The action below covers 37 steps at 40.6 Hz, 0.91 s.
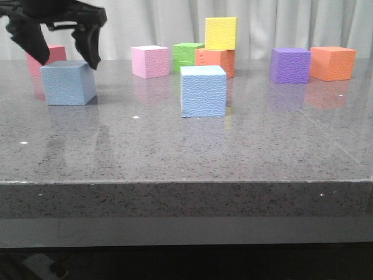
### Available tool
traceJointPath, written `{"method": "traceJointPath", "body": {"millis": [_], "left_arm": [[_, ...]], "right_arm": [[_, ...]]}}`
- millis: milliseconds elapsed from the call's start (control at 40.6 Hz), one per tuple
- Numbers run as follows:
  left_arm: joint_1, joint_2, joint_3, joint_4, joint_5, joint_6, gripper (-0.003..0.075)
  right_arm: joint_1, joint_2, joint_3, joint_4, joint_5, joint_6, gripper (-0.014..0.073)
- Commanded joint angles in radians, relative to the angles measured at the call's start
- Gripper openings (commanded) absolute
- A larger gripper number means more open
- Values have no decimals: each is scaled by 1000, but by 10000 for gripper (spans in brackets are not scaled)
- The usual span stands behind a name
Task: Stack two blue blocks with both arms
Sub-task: 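Lower the left gripper onto the other light-blue cube, then close the left gripper on the cube and lift it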
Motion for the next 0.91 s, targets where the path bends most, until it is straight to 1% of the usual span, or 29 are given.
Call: {"method": "traceJointPath", "body": {"millis": [0,123,172,344,394,467,590,664,886], "left_arm": [[-5,-27,-38,9,-4,-33,596],[-5,-12,-38,9,1,-33,570],[-5,-12,-38,9,1,-33,542],[-5,-12,-38,9,1,-33,407],[-5,-12,-40,9,3,-33,386],[-5,-12,-51,9,14,-33,366],[-18,-14,-98,7,40,-8,365],[-35,-14,-143,-20,67,76,365],[-114,-14,-307,-185,157,453,365]], "right_arm": [[-7,0,-26,13,-58,-11,593],[-7,0,-26,13,-58,-11,593],[-7,0,-26,13,-58,-11,593],[-7,0,-26,13,-58,-11,593],[-7,0,-26,13,-58,-11,593],[-7,0,-26,13,-58,-11,593],[-7,0,-26,13,-58,-11,593],[-7,0,-26,13,-58,-11,593],[-7,0,-26,13,-58,-11,593]]}}
